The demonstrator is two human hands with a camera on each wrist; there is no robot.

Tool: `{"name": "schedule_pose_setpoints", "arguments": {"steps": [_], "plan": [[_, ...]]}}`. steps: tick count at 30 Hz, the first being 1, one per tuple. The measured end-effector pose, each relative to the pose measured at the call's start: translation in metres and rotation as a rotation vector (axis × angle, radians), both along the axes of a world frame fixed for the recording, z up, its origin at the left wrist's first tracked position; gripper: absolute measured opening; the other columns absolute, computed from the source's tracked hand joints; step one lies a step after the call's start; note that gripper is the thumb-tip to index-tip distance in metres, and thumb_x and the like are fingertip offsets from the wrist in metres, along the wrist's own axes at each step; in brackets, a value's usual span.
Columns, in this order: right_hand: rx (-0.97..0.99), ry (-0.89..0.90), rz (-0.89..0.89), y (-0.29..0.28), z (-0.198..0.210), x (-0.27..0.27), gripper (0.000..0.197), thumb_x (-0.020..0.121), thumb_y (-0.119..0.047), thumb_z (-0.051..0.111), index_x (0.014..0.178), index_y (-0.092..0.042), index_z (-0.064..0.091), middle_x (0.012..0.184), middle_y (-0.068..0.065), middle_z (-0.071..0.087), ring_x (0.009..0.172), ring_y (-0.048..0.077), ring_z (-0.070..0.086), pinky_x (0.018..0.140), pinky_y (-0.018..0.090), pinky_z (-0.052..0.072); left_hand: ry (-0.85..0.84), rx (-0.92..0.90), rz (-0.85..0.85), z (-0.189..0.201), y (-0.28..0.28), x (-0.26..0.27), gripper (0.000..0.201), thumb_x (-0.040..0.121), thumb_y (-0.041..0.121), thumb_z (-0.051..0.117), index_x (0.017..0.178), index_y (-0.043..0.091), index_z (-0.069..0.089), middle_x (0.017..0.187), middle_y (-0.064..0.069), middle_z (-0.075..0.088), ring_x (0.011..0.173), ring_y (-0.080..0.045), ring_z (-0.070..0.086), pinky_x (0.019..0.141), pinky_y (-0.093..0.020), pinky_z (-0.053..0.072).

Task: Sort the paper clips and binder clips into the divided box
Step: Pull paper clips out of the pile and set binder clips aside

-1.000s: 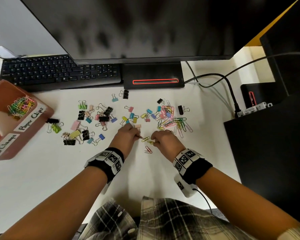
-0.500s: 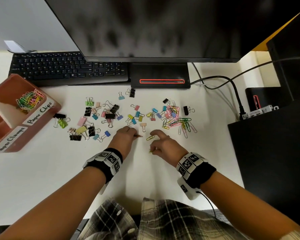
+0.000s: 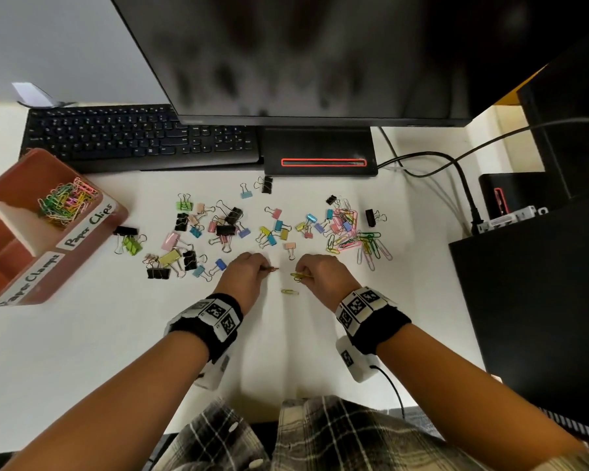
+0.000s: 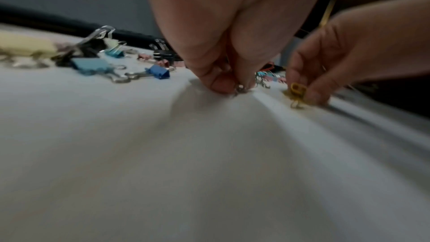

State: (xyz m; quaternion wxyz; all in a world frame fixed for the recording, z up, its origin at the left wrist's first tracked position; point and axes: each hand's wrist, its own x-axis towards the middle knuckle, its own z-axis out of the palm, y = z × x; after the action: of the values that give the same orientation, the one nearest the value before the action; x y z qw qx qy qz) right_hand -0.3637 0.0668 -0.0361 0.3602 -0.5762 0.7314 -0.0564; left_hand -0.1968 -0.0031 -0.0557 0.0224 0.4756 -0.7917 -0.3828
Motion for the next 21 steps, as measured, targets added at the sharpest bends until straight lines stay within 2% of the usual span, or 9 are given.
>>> {"name": "schedule_pose_setpoints", "arguments": {"steps": [4,9,12,17,19,21], "plan": [[0.080,0.064,0.023,-0.006,0.000,0.013,0.021,0.091,-0.018,0.054,0.109,-0.009,0.062,0.110,0.012,0.063,0.100,0.026,0.060,0.084,0.029,0.045,0.075,0.053,0.105,0.013,-0.008,0.024,0.012,0.088,0.010,0.058,0.093,0.002,0.064,0.095,-0.015,0.065,0.088,-0.025,0.057,0.069,-0.017,0.030],[0.112,0.057,0.069,-0.017,0.002,0.039,0.022,0.093,-0.017,0.051,0.109,-0.008,0.064,0.114,0.013,0.058,0.105,0.026,0.056,0.088,0.026,0.039,0.119,-0.004,0.207,0.040,-0.029,0.088,0.008,0.085,0.009,0.062,0.091,0.006,0.066,0.092,-0.008,0.070,0.083,-0.018,0.059,0.070,-0.017,0.035],[0.101,0.033,0.104,-0.035,0.012,0.059,0.023,0.094,-0.017,0.049,0.108,-0.009,0.064,0.114,0.011,0.061,0.106,0.025,0.056,0.092,0.029,0.040,0.104,-0.064,0.311,0.057,-0.053,0.138,0.006,0.084,0.009,0.062,0.089,0.009,0.065,0.088,-0.006,0.070,0.077,-0.017,0.059,0.069,-0.020,0.036],[-0.106,-0.065,0.206,-0.100,0.057,0.131,0.020,0.092,-0.012,0.051,0.099,-0.005,0.068,0.103,0.014,0.068,0.095,0.026,0.062,0.085,0.030,0.046,0.078,-0.174,0.518,0.093,-0.104,0.203,0.007,0.087,0.015,0.060,0.089,0.008,0.062,0.077,0.002,0.062,0.069,-0.016,0.057,0.065,-0.024,0.039],[-0.208,-0.101,0.227,-0.135,0.076,0.167,0.019,0.092,-0.014,0.052,0.099,-0.007,0.068,0.100,0.012,0.068,0.089,0.024,0.061,0.084,0.034,0.049,0.038,-0.186,0.573,0.100,-0.126,0.217,0.008,0.087,0.017,0.061,0.088,0.010,0.061,0.080,-0.001,0.062,0.072,-0.018,0.057,0.069,-0.027,0.042],[-0.289,-0.133,0.202,-0.173,0.086,0.205,0.015,0.090,-0.015,0.055,0.099,-0.010,0.066,0.100,0.008,0.067,0.087,0.022,0.060,0.081,0.033,0.049,0.055,-0.137,0.648,0.103,-0.145,0.226,0.003,0.086,0.016,0.061,0.086,0.013,0.062,0.083,-0.003,0.064,0.075,-0.018,0.058,0.076,-0.033,0.049]]}}
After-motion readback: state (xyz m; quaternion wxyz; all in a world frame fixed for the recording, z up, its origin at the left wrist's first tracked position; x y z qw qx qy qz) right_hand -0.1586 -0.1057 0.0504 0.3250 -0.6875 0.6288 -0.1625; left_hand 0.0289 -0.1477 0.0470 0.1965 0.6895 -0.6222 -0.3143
